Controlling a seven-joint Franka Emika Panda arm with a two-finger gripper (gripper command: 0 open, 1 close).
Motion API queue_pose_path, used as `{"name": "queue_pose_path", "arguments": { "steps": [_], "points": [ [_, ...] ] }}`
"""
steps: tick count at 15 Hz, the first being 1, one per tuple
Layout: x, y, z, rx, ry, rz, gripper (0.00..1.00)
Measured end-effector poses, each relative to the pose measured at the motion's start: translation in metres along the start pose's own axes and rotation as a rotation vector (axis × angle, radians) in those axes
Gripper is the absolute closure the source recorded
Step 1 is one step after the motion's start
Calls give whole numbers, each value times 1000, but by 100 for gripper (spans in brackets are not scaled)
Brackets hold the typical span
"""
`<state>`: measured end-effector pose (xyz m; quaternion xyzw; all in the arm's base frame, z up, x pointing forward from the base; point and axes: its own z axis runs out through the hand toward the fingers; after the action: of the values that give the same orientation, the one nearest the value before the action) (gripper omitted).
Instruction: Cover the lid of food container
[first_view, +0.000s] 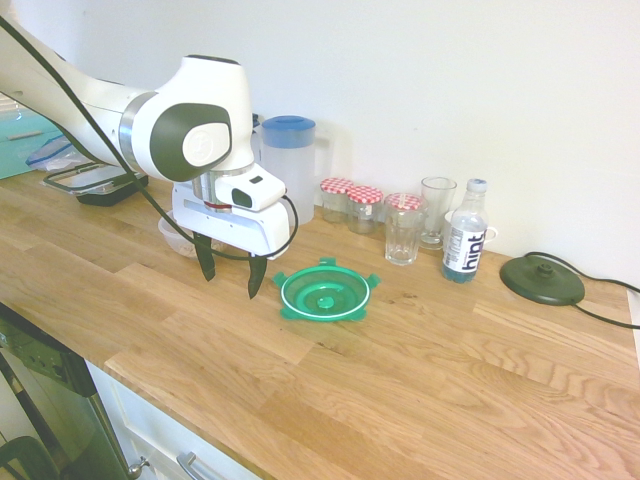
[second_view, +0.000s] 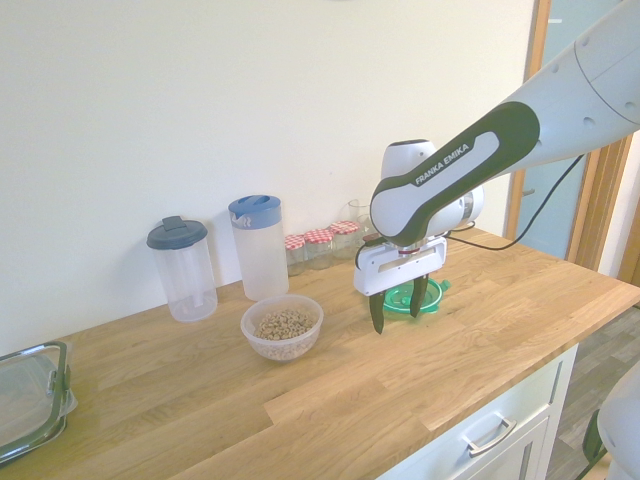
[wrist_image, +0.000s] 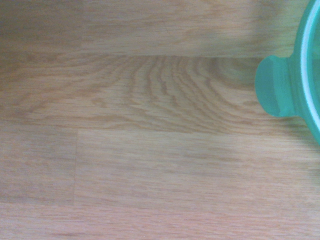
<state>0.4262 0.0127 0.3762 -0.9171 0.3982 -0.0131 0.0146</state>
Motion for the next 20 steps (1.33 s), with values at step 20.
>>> {"name": "queue_pose_path", "arguments": {
  "steps": [20],
  "points": [
    [264, 87, -19, 342, -480, -336, 0]
  ]
}}
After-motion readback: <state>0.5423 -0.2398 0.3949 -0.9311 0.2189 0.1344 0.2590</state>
